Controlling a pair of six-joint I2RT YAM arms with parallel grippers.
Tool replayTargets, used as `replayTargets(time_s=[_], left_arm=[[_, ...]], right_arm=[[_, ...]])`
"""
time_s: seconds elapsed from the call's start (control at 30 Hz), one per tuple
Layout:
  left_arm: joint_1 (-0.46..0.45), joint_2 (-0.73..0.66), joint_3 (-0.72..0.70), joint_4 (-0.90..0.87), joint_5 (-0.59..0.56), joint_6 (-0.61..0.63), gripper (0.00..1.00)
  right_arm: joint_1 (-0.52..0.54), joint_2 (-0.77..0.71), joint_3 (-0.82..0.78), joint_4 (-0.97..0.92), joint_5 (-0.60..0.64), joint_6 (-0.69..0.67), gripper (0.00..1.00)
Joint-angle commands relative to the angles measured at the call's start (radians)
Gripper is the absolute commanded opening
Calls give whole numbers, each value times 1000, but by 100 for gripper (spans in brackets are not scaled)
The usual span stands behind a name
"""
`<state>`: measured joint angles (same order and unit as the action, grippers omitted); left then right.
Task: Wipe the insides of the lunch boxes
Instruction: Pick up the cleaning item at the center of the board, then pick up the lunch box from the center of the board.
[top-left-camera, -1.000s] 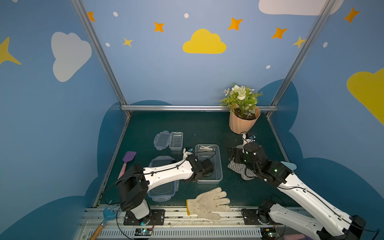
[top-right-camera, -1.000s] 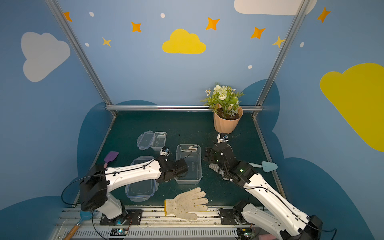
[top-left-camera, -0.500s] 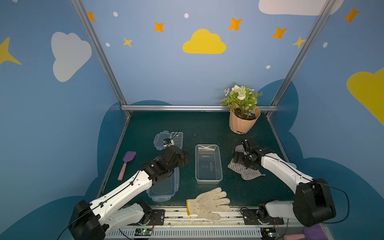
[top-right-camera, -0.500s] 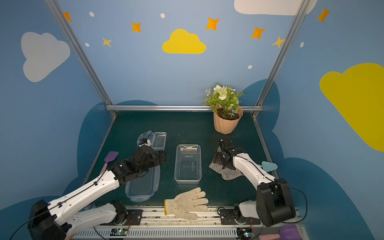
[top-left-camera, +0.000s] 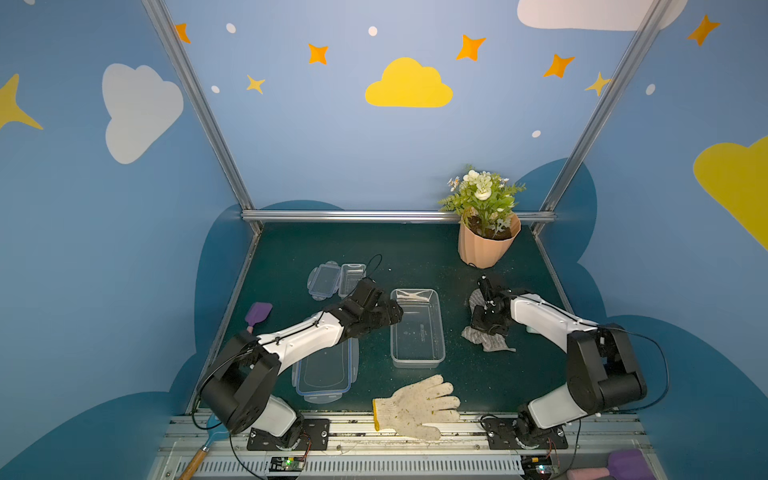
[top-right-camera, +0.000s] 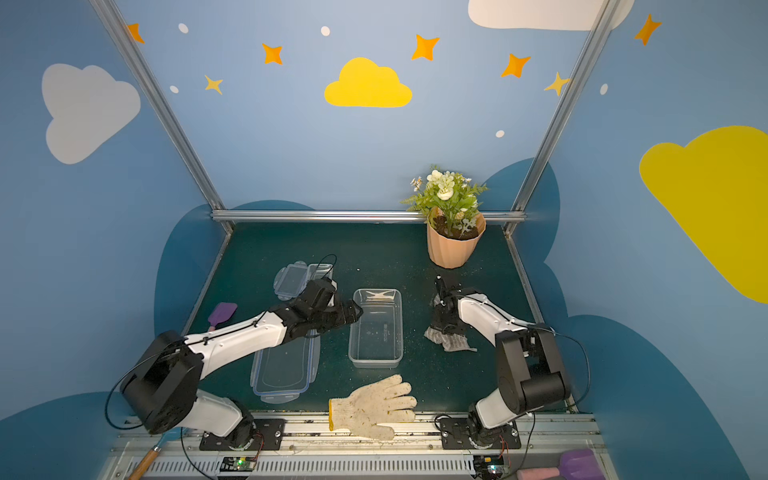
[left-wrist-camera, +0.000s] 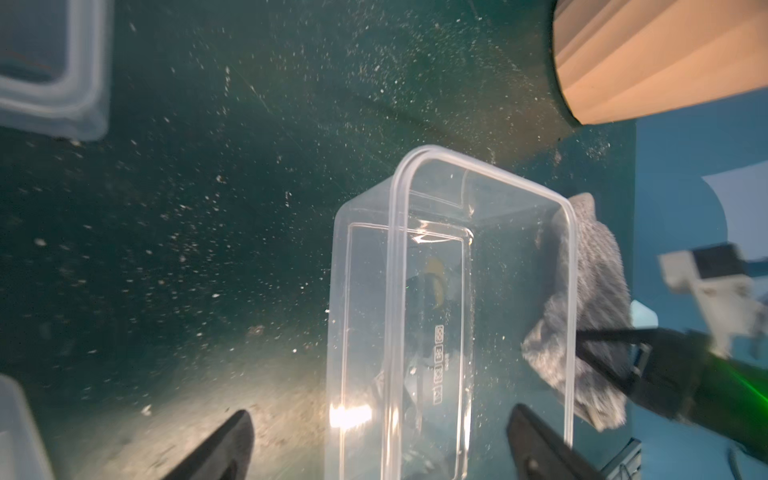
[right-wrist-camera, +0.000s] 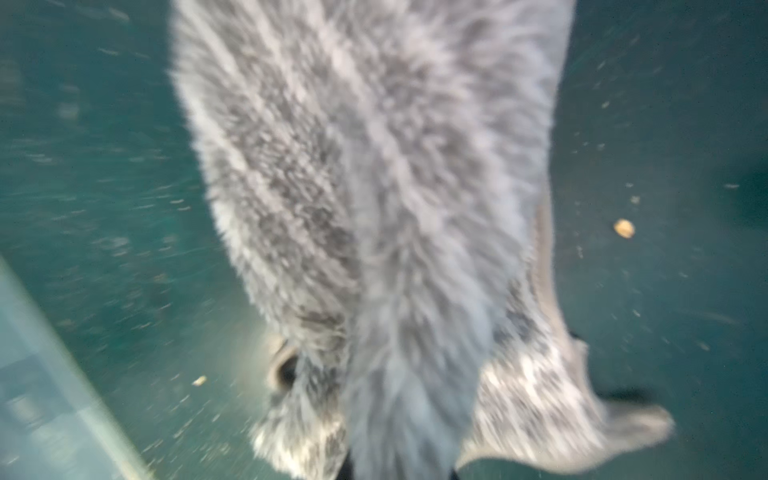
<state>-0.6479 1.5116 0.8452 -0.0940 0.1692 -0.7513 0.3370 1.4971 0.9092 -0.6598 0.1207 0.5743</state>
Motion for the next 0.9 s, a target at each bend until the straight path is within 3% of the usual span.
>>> replayTargets(time_s=[0.0,0.13,0.23,0.47,0.6,0.87], left_arm=[[4,39,27,20,63,20,81],[-7,69,46,6,59,37,57],[-20,98,62,-19,49,50,45],[-43,143,95,-31,7,45,19],[-57,122,117,-71,-45,48,5],[-68,39,117,-56,-22,46,4]], right_arm=[[64,-131,110,-112,49,-32,0],[162,-241,222,-90,-68,-63,0],[236,-234,281,-38,-152,-49,0],[326,0,295,110,-327,6,0],[369,150,307,134,-342,39,0],[396,291,359,172,-305,64,0]])
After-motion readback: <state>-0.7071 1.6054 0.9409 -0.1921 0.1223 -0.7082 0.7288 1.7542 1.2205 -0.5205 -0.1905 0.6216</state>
